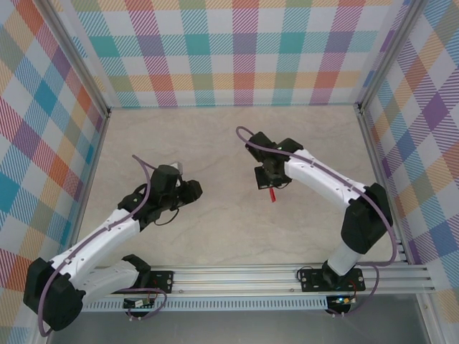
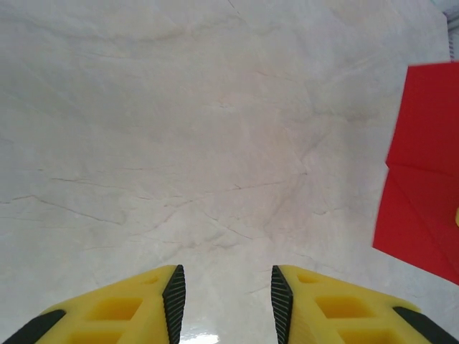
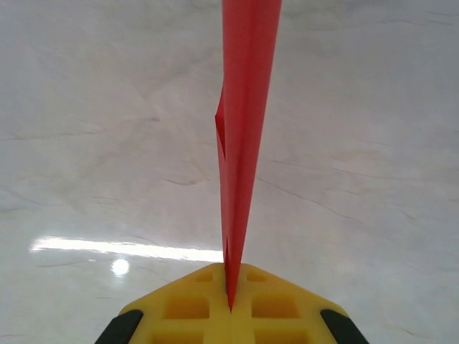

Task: Fold a paper plane with a square sheet of paper (pick it up from the middle)
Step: Turn over the paper at the center of the table, then move the paper to the center of the table.

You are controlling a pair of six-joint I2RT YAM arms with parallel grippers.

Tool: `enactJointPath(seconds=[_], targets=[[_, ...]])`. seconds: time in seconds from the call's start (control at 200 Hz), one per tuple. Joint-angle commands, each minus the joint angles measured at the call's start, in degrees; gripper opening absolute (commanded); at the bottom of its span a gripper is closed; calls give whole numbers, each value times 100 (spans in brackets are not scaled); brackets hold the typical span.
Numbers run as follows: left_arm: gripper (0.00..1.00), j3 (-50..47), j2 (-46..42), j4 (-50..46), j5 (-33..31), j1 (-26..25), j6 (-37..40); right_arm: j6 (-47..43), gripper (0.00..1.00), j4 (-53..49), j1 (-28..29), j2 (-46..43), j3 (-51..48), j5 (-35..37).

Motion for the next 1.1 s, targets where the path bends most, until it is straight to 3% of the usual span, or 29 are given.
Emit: enactJointPath(seconds=[0.0,0.155,0.265,0.355,0.41,0.47,0.61,0.69,0.845,1.005,1.095], targets=[[40,-146,-436,-480,-625,92,-27,570,4,-1518,335,686,273,1271],[43,-278,-1015,-840,-830,127,28,1058,9,-1747,934,1917,1204,928],[45,-370,-1320,-1060,-825,158,57,1251,19,-2003,1331,2997,2341,555],[46,-397,-1481,-1215,-734,178,60,1157,25,-1815,1536,3550,3180,-225],[46,-390,-1545,-1335,-665,188,69,944,37,-1353,1574,3568,3303,-893],[46,-354,-1631,-1503,-567,191,83,830,41,-990,1574,3383,3238,-1294],[48,-451,-1895,-1718,-234,215,130,689,54,604,1458,2036,1773,-2103],[48,-567,-2018,-1777,-71,224,107,740,53,1443,1241,1326,811,-2396],[49,-743,-2314,-1764,392,233,0,883,24,3227,625,625,-829,-3702],[51,-996,-2399,-1272,771,233,-195,1019,15,4135,299,893,-1246,-4585],[52,-1077,-2233,-888,943,233,-325,1017,13,4182,217,1136,-1261,-4605]])
